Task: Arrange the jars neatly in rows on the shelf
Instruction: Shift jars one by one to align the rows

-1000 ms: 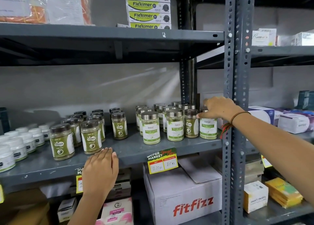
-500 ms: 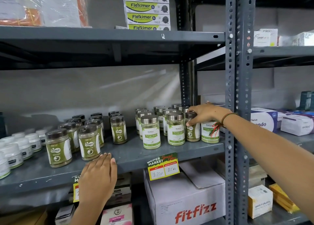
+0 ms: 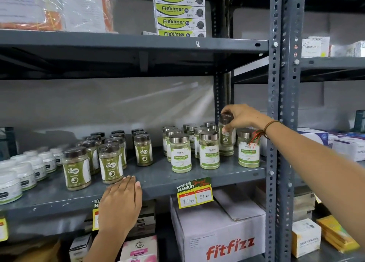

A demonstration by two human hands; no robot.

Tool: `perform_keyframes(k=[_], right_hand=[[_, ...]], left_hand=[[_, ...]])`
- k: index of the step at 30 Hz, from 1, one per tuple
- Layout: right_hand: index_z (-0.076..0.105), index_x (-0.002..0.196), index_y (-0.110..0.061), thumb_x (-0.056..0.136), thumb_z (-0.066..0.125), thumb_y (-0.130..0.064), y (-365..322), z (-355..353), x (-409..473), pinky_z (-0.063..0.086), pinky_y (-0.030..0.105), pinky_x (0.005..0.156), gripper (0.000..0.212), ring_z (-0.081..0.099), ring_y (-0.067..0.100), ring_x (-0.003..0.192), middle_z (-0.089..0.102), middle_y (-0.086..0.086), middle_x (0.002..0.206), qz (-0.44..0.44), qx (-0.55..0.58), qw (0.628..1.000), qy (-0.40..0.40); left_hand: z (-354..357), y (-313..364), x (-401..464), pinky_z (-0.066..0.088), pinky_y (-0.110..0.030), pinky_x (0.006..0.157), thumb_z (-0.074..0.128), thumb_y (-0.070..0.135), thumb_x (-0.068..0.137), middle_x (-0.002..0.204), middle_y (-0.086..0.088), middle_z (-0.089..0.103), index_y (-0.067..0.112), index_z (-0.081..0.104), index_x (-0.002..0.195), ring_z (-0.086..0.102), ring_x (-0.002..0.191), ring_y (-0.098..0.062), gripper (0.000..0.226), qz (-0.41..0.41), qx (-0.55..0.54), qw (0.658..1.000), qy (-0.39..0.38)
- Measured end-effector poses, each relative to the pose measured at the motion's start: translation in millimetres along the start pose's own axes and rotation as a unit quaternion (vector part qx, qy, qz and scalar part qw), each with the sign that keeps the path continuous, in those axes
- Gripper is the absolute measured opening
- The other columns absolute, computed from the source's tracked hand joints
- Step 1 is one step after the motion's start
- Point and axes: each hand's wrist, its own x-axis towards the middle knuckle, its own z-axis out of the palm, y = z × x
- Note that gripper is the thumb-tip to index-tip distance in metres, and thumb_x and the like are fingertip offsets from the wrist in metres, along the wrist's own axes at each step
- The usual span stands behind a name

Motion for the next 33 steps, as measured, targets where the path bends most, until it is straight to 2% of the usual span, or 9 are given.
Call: perform_keyframes(k=[3, 7, 11, 15, 17, 20, 24, 27, 33], right_hand=[[0.055, 0.130, -0.020, 0.069, 0.086, -0.034, -14.8, -19.5, 1.0, 0.047, 0.038, 0.097, 0.070, 0.059, 0.029, 0.114, 0.064, 0.007, 0.126, -0.026, 0.019, 0.998, 0.054], [0.055, 0.130, -0.018, 0.069, 0.085, -0.030, -47.1, -36.1, 0.9, 0.048, 0.040, 0.096, 0.069, 0.061, 0.031, 0.112, 0.064, 0.010, 0.124, -0.070, 0.033, 0.989, 0.129], [0.059, 0.127, -0.018, 0.071, 0.084, -0.027, -90.1, -35.8, -1.4, 0.048, 0.041, 0.098, 0.063, 0.061, 0.026, 0.113, 0.065, 0.006, 0.125, -0.139, 0.099, 0.974, 0.146], [0.059, 0.127, -0.016, 0.071, 0.085, -0.026, -135.4, -18.4, -3.3, 0.042, 0.023, 0.096, 0.062, 0.059, 0.019, 0.117, 0.064, 0.003, 0.129, -0.189, 0.155, 0.963, 0.111], [0.060, 0.127, -0.017, 0.071, 0.085, -0.028, -155.3, -4.1, -3.1, 0.040, 0.021, 0.092, 0.062, 0.058, 0.017, 0.116, 0.064, 0.001, 0.129, -0.207, 0.158, 0.962, 0.082], [0.058, 0.128, -0.019, 0.072, 0.085, -0.031, -177.2, 20.9, -0.5, 0.038, 0.020, 0.089, 0.062, 0.057, 0.016, 0.116, 0.063, 0.000, 0.130, -0.223, 0.169, 0.960, 0.022], [0.057, 0.131, -0.019, 0.075, 0.083, -0.029, -196.1, 52.3, 5.1, 0.043, 0.025, 0.089, 0.063, 0.058, 0.017, 0.112, 0.063, 0.001, 0.130, -0.235, 0.156, 0.957, -0.063], [0.053, 0.136, -0.018, 0.078, 0.081, -0.029, -202.2, 70.0, 9.8, 0.037, 0.021, 0.083, 0.065, 0.056, 0.014, 0.108, 0.062, 0.001, 0.132, -0.240, 0.130, 0.955, -0.117], [0.045, 0.144, -0.019, 0.081, 0.078, -0.029, -203.3, 84.0, 18.3, 0.035, 0.020, 0.087, 0.072, 0.051, 0.020, 0.127, 0.053, 0.002, 0.144, -0.235, 0.127, 0.950, -0.162]], left_hand=[[-0.6, 1.0, 0.0, 0.050, -0.041, 0.094, 0.027, 0.035, 0.093, 0.109, -0.011, 0.072, 0.005, 0.069, 0.108, 0.066, 0.103, -0.025, 0.054, -0.003, 0.002, 1.000, 0.002], [0.8, 0.0, 0.8, 0.049, -0.040, 0.094, 0.026, 0.036, 0.093, 0.109, -0.010, 0.072, 0.006, 0.069, 0.108, 0.066, 0.104, -0.024, 0.055, -0.002, 0.000, 1.000, 0.006], [3.3, -1.3, 1.3, 0.048, -0.040, 0.097, 0.027, 0.036, 0.094, 0.112, -0.009, 0.071, 0.007, 0.068, 0.111, 0.065, 0.107, -0.022, 0.053, -0.002, -0.001, 1.000, 0.007], [4.5, -2.2, 1.7, 0.049, -0.039, 0.096, 0.028, 0.035, 0.095, 0.110, -0.009, 0.072, 0.008, 0.069, 0.109, 0.065, 0.105, -0.022, 0.051, 0.001, -0.010, 1.000, 0.017], [5.2, -2.5, 2.0, 0.049, -0.039, 0.095, 0.030, 0.035, 0.095, 0.110, -0.008, 0.072, 0.008, 0.069, 0.110, 0.065, 0.105, -0.021, 0.049, 0.001, -0.015, 1.000, 0.022], [7.4, -3.2, 2.5, 0.049, -0.038, 0.094, 0.031, 0.034, 0.095, 0.109, -0.007, 0.073, 0.009, 0.069, 0.109, 0.065, 0.104, -0.020, 0.047, -0.002, -0.019, 0.999, 0.029], [10.6, -4.8, 3.8, 0.049, -0.037, 0.094, 0.030, 0.035, 0.096, 0.110, -0.005, 0.072, 0.010, 0.068, 0.110, 0.065, 0.105, -0.019, 0.047, 0.000, -0.019, 0.999, 0.032], [12.1, -6.3, 5.2, 0.050, -0.036, 0.093, 0.030, 0.035, 0.096, 0.109, -0.005, 0.073, 0.011, 0.069, 0.109, 0.065, 0.104, -0.018, 0.048, 0.005, -0.021, 0.999, 0.037], [15.2, -7.7, 6.7, 0.050, -0.036, 0.093, 0.033, 0.036, 0.095, 0.110, -0.005, 0.072, 0.010, 0.069, 0.110, 0.066, 0.105, -0.018, 0.047, 0.009, -0.012, 0.999, 0.037]])
